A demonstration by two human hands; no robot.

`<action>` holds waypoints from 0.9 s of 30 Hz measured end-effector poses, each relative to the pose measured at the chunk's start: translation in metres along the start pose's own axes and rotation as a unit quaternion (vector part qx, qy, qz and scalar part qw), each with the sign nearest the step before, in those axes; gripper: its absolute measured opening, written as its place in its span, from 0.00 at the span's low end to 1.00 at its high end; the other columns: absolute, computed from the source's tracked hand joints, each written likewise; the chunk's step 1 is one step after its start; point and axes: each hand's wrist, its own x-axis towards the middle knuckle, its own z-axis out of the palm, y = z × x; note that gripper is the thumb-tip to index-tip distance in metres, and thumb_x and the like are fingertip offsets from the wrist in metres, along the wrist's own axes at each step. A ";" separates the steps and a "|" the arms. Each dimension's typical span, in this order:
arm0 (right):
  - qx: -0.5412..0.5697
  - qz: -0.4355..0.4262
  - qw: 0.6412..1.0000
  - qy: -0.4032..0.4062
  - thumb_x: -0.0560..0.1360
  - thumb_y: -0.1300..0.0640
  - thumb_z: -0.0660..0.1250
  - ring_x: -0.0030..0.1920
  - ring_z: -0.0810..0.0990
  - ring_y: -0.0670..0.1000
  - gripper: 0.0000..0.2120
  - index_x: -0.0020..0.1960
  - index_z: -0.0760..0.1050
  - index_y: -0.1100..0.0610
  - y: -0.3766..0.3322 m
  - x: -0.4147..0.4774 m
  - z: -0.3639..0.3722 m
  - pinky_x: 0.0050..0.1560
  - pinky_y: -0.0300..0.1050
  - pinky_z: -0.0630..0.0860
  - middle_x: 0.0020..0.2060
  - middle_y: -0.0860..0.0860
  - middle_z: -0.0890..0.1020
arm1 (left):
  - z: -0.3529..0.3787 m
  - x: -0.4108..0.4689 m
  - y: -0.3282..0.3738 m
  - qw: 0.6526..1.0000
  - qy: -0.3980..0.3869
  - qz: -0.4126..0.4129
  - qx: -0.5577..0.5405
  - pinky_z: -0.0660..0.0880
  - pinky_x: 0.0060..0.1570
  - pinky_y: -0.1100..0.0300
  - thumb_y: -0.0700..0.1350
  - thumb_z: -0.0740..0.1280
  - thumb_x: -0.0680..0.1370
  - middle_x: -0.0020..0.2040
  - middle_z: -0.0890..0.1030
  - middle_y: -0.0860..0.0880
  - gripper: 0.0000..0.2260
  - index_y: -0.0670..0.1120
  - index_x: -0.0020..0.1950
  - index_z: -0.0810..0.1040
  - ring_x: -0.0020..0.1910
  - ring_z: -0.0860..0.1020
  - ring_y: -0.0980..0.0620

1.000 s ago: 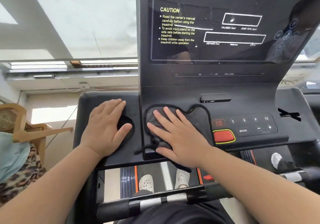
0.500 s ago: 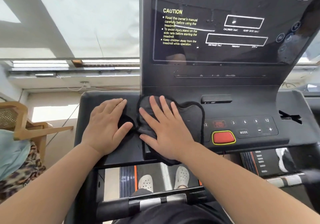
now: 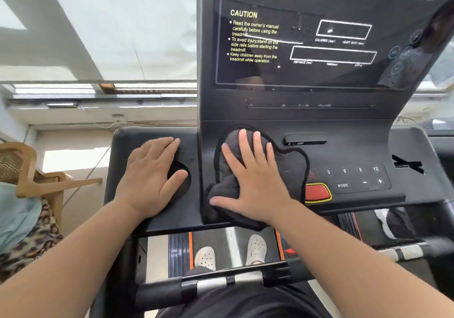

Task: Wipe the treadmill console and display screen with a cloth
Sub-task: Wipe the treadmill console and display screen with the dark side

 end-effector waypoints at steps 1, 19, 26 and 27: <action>0.003 -0.005 1.000 0.007 0.72 0.21 0.51 0.82 0.39 0.65 0.49 0.84 0.50 0.48 -0.015 0.001 0.002 0.79 0.69 0.43 0.84 0.57 0.43 | 0.000 0.000 0.000 1.000 -0.001 0.000 0.002 0.64 0.69 0.41 0.65 0.45 0.80 0.74 0.71 0.43 0.36 0.42 0.77 0.67 0.73 0.67 0.40; 0.044 0.048 0.998 -0.006 0.74 0.21 0.40 0.83 0.38 0.60 0.46 0.84 0.48 0.47 -0.018 -0.023 0.005 0.80 0.65 0.40 0.84 0.52 0.44 | 0.001 0.000 0.000 1.000 0.006 -0.003 -0.004 0.62 0.70 0.41 0.63 0.47 0.79 0.74 0.71 0.43 0.34 0.43 0.77 0.68 0.73 0.67 0.40; -0.003 -0.105 0.994 0.017 0.79 0.31 0.54 0.83 0.49 0.59 0.37 0.83 0.55 0.46 -0.048 -0.029 0.023 0.81 0.65 0.48 0.83 0.50 0.54 | 0.000 0.000 0.001 1.000 0.004 -0.006 -0.006 0.64 0.70 0.39 0.63 0.47 0.79 0.74 0.72 0.43 0.35 0.42 0.76 0.69 0.72 0.68 0.40; 0.002 -0.114 0.993 0.020 0.79 0.30 0.54 0.83 0.49 0.58 0.37 0.83 0.55 0.45 -0.040 -0.033 0.024 0.81 0.64 0.47 0.83 0.49 0.55 | 0.000 0.000 0.001 1.000 0.004 -0.005 -0.007 0.64 0.70 0.39 0.63 0.47 0.79 0.74 0.72 0.43 0.35 0.42 0.76 0.69 0.72 0.68 0.39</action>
